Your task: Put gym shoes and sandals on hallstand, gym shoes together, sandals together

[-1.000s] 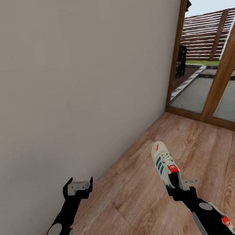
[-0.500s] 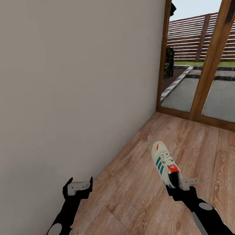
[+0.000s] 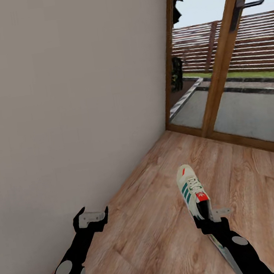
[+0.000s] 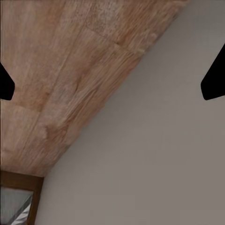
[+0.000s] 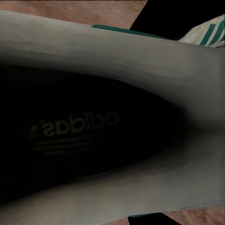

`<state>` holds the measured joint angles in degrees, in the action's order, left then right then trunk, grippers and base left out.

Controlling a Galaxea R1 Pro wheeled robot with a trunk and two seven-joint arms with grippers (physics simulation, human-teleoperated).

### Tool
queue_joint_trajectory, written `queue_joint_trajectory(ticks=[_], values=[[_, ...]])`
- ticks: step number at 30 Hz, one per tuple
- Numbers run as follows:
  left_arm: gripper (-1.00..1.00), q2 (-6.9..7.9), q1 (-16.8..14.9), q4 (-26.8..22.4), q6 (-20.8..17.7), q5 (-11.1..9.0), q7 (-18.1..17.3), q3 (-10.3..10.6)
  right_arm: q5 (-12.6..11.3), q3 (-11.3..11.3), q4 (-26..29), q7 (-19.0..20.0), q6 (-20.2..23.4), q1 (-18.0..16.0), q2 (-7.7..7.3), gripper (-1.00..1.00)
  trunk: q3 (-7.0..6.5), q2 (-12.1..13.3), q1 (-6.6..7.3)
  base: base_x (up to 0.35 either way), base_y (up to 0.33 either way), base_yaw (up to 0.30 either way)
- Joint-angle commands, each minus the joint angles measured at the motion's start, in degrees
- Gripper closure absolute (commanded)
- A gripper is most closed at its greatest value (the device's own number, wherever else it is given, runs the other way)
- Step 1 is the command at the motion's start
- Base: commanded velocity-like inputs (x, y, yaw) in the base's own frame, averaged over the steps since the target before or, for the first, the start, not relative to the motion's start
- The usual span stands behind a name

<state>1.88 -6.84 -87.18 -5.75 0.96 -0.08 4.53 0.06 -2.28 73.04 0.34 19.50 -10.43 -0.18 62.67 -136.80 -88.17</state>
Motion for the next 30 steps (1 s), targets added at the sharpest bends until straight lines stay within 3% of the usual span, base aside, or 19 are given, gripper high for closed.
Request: queue_joint_trajectory(ticks=[1,30], values=[[-1.0,0.04,0.0,-0.1,-0.3,0.1,0.0,0.0,0.0,0.0,0.1,0.0,0.3,0.0,-0.02,1.0,0.05,0.0,0.01,0.0,0.0,-0.3],[-1.0,0.05,0.0,-0.1,-0.3,0.1,0.0,0.0,0.0,0.0,0.1,0.0,0.3,0.0,-0.02,1.0,0.05,0.0,0.01,0.024,0.013,-0.3]])
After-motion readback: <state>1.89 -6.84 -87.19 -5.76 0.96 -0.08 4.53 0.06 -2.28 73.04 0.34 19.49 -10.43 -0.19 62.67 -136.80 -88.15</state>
